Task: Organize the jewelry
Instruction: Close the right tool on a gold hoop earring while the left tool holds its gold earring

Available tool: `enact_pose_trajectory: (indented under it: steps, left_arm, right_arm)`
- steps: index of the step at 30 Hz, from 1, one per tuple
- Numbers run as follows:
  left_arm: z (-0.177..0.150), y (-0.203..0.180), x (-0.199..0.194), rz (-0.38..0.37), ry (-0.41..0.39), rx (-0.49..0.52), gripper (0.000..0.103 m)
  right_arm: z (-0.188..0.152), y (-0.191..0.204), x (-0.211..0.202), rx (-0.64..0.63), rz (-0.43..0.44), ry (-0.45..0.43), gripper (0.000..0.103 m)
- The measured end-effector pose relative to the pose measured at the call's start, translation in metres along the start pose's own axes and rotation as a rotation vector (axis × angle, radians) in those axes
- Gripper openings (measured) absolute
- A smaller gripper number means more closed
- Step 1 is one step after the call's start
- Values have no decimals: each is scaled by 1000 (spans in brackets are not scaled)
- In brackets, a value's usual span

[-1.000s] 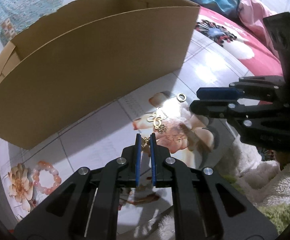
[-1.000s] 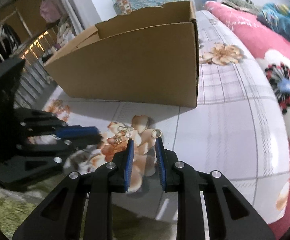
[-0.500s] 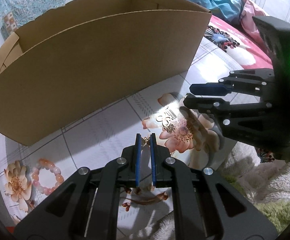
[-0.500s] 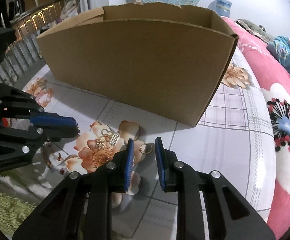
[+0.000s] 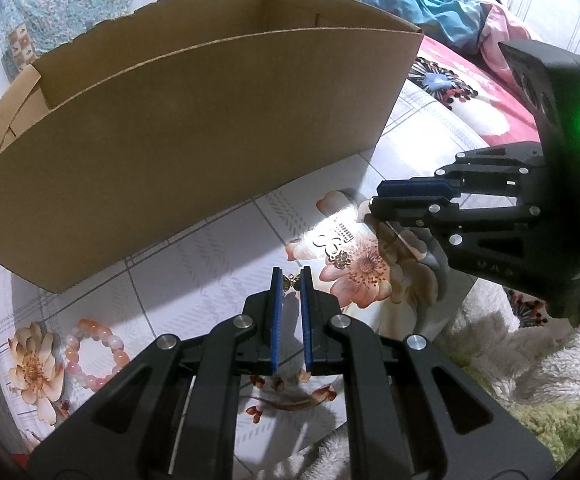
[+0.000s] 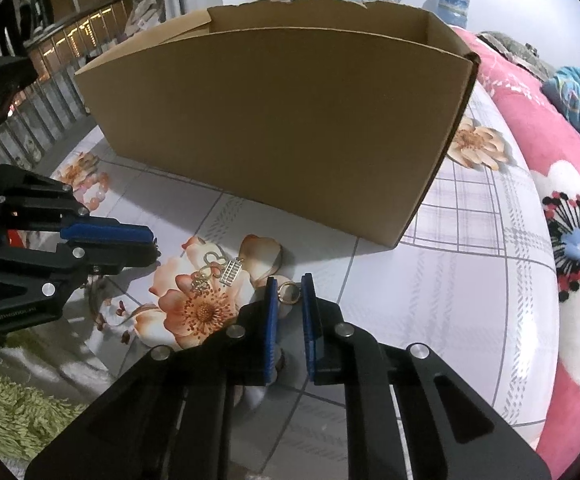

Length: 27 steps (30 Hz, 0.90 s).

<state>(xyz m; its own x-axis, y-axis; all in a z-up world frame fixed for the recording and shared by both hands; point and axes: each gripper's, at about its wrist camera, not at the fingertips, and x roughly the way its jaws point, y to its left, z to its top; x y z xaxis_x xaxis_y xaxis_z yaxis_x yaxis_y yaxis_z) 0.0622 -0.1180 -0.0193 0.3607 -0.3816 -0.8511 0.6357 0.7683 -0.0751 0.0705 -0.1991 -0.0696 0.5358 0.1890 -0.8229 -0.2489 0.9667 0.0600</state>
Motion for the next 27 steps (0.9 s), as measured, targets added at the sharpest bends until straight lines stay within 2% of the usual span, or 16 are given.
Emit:
enact_pose_trajectory:
  steps: [2,14,27]
  left_arm:
    - [0,0,-3,2,-6,-2,8]
    - [-4,-8,-16,1,-29,14,8]
    - [-3,-3,-8,-7,-6,1,8]
  right_arm:
    - [-1,1,-2,6,3,1,4]
    - [-4,-1,-11,39,-1,-29,6]
    - [7,2,2,17,-20,-2,7]
